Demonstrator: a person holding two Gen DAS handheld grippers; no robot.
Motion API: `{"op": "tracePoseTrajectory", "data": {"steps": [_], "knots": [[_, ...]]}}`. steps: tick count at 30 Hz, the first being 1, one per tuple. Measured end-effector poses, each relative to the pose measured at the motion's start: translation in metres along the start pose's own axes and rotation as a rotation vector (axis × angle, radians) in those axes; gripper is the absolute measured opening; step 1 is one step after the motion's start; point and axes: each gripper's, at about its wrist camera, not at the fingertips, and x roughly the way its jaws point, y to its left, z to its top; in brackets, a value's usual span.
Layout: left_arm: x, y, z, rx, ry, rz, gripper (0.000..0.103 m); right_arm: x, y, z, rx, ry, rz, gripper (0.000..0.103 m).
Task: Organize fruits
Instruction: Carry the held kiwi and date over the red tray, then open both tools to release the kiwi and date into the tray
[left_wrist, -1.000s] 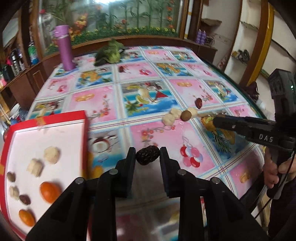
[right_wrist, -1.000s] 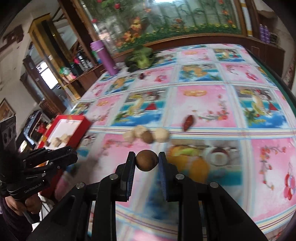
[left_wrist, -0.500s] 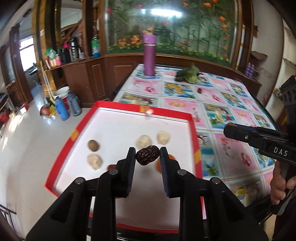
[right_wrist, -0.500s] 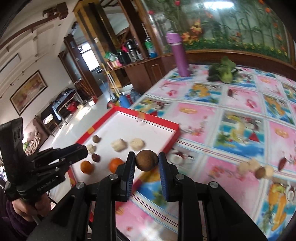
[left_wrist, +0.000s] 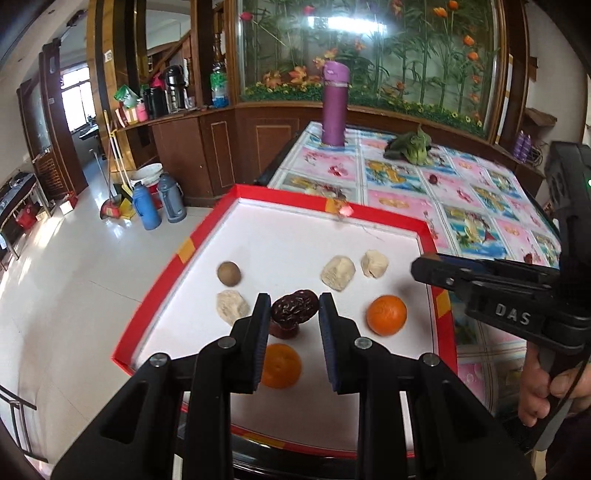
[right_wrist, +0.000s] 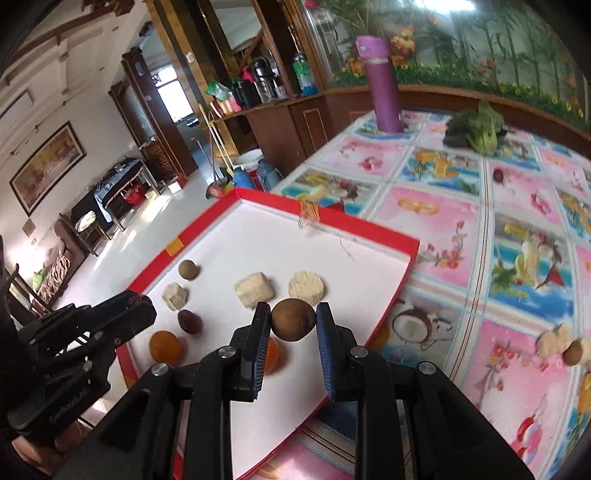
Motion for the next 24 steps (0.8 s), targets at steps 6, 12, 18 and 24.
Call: {"op": "tracePoseTrajectory", "data": {"steps": [6,12,18,24], "knots": [[0.009,-0.014,-0.01,0.034,0.032,-0.015,0.028,0.012,-0.004,-0.005,0.016,0.02,-0.012,0.024],[0.015,-0.022,-0.016,0.062,0.065,-0.002,0.028,0.023,-0.003,-0.011,0.02,0.036,-0.016,0.024],[0.022,-0.023,-0.019,0.066,0.098,0.02,0.028,0.024,-0.005,-0.01,0.02,0.037,-0.011,0.024],[0.024,-0.025,-0.02,0.074,0.112,0.026,0.029,0.024,-0.005,-0.009,0.016,0.039,-0.013,0.024]]}}
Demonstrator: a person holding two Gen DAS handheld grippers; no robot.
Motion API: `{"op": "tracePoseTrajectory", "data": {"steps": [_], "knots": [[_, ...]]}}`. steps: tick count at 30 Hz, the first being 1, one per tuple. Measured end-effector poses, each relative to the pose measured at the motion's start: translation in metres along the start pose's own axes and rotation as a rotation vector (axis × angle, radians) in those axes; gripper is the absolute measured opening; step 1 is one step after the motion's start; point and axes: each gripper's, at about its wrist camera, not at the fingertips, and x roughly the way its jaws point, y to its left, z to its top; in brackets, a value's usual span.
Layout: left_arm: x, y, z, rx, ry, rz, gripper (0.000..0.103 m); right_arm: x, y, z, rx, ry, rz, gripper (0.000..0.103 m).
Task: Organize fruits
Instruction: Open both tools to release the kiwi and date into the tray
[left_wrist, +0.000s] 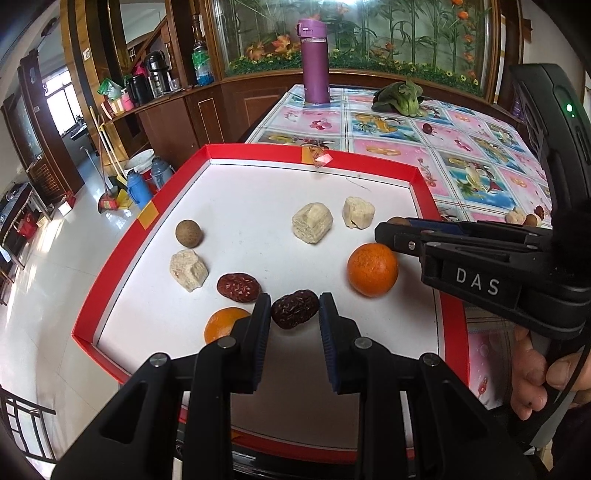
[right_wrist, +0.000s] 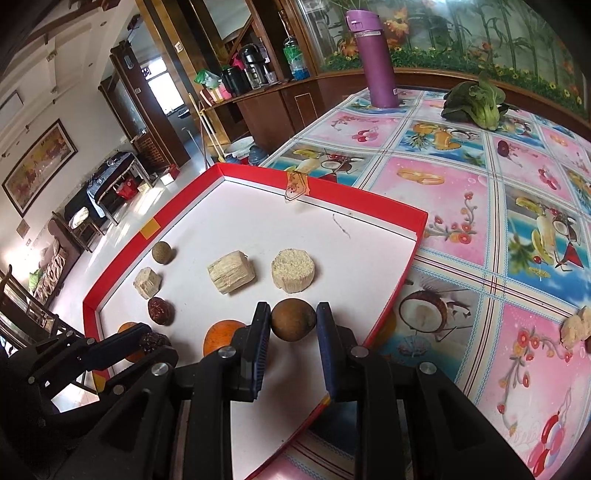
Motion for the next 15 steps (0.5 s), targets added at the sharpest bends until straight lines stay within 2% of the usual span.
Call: {"op": "tracePoseTrajectory", "data": {"steps": [4,8,15], "knots": [[0.0014,-0.0013,0.0001,0.0,0.011,-0.005,0.03,0.0001,0.0012,-0.0003,-0.009,0.003,0.007,0.029],[0.0003,-0.0038,0.0001,0.008,0.007,-0.005,0.041,-0.0015,0.0025,-0.0003,-0.016,0.0,0.007,0.033],[-0.0009,-0.0043,0.002,-0.001,0.006,-0.001,0.046,-0.0029,0.0033,-0.0002,-0.023,-0.006,0.015,0.038]]}}
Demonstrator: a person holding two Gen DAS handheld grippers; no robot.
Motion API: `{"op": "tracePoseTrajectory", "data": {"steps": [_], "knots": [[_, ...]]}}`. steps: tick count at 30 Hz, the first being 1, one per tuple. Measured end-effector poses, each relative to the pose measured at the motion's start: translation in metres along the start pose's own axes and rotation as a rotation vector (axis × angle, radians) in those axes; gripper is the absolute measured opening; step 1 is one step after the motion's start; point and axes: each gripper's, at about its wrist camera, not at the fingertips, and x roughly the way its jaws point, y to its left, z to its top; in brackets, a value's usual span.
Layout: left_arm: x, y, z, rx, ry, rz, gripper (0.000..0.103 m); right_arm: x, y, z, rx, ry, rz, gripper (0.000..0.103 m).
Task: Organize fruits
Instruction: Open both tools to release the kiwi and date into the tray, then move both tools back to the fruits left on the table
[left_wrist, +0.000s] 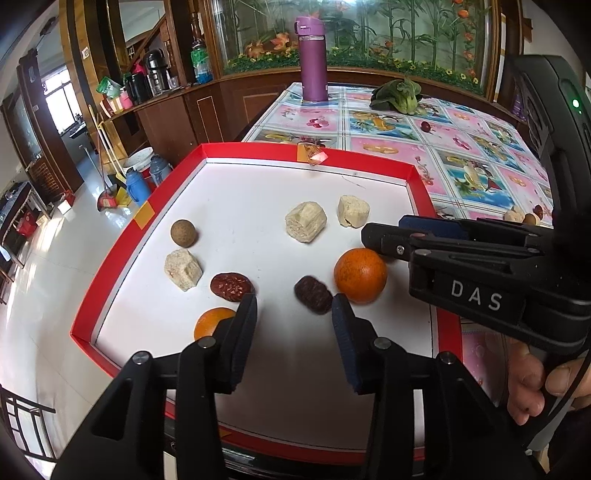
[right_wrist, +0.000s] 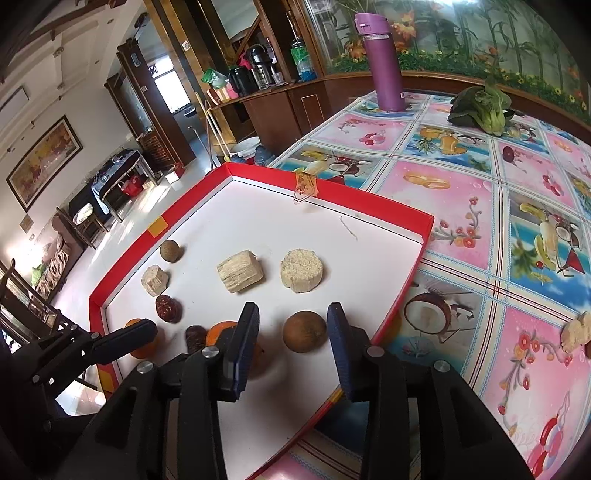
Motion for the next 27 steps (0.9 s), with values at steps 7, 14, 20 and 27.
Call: {"op": "tracePoseTrajectory", "data": {"steps": [7,14,20,27], "knots": [[-0.008,0.003,0.003,-0.011,-0.035,0.036,0.075,-0.015,0.005,-0.002,-0.012,-0.065,0.055,0.053],[-0.007,0.006,0.004,-0.035,-0.023,0.037,0.076,-0.031,-0.012,-0.002,0.028,-0.114,0.061,0.053],[-0.008,0.003,0.005,-0.031,-0.024,0.032,0.078,-0.038,-0.041,-0.007,0.105,-0.116,0.046,0.054],[-0.012,-0.005,0.007,-0.02,-0.028,0.027,0.078,-0.042,-0.057,-0.009,0.157,-0.117,0.06,0.054]]}}
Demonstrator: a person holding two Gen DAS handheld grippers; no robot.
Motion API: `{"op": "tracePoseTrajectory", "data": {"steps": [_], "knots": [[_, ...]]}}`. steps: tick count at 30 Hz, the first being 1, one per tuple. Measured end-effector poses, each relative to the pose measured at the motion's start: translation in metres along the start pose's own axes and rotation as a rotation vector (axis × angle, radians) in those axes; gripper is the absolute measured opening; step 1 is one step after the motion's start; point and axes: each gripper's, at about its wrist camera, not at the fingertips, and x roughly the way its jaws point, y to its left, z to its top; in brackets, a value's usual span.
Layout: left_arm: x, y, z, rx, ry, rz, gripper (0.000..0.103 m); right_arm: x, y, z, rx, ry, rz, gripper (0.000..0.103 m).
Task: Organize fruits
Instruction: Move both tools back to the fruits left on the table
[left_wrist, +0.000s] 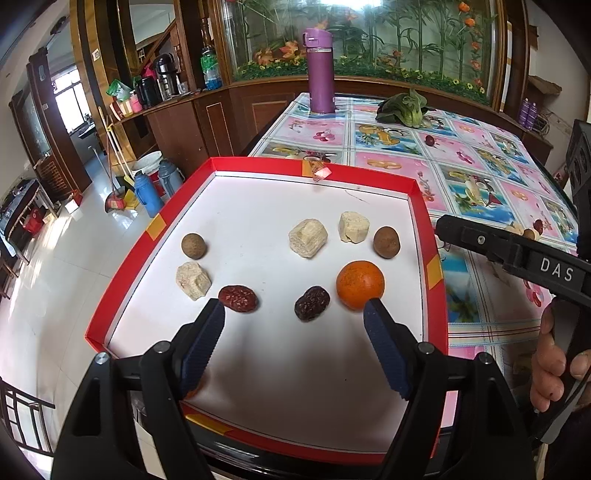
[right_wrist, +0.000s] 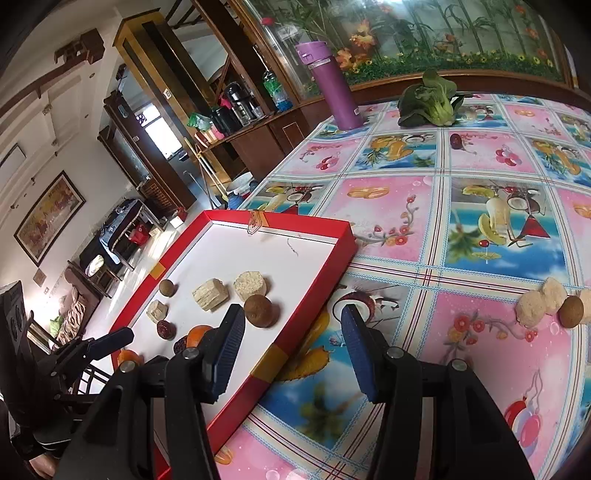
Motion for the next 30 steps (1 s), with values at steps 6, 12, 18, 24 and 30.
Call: {"op": "tracePoseTrajectory", "data": {"steps": [6,12,18,24,30], "knots": [[-0.008,-0.006,0.002,0.011,-0.013,-0.01,0.078,-0.011,-0.006,-0.001,-0.014,-0.012,0.004,0.054],[-0.013,-0.018,0.005,0.029,-0.018,-0.051,0.079,-0.034,-0.036,-0.014,-0.016,0.007,-0.052,0.054],[-0.015,-0.044,0.006,0.07,-0.008,-0.117,0.079,-0.07,-0.078,-0.028,0.005,0.005,-0.144,0.054],[-0.021,-0.086,0.014,0.155,-0.014,-0.178,0.079,-0.092,-0.113,-0.022,0.041,-0.001,-0.208,0.054],[-0.028,-0.12,0.021,0.216,-0.023,-0.238,0.079,-0.081,-0.125,-0.011,0.047,0.032,-0.212,0.054]]}}
